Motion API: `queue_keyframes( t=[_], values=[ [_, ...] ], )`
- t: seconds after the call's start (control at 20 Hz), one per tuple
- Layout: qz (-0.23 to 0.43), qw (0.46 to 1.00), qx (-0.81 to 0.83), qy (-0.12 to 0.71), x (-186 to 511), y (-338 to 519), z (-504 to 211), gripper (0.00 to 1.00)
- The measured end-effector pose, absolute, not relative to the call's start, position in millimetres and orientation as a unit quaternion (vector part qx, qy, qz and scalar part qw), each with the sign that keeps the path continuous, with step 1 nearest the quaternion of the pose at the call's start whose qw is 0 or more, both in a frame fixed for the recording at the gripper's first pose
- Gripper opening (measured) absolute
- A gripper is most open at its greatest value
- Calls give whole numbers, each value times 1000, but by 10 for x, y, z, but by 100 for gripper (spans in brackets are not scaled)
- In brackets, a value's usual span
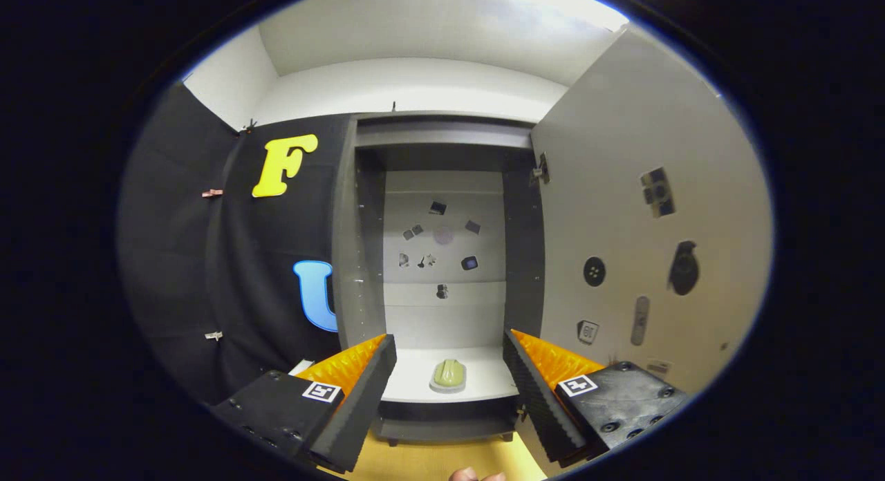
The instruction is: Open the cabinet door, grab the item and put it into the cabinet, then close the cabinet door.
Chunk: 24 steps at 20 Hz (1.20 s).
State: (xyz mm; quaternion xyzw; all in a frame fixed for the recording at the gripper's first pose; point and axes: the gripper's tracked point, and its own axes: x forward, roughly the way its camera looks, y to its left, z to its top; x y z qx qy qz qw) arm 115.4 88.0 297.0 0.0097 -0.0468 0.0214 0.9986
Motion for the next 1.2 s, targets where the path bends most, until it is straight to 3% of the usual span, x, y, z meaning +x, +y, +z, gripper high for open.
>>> queue_keyframes(
  t=[0.5, 0.95, 1.2],
  values=[
    [-14, 997, 18, -73, -25, 208, 3081, 98],
    [-108, 991, -2, -81, -531, -988, 3190, 97],
    [-132, 989, 2, -59, -448, -1561, 3101, 97]
  ],
)
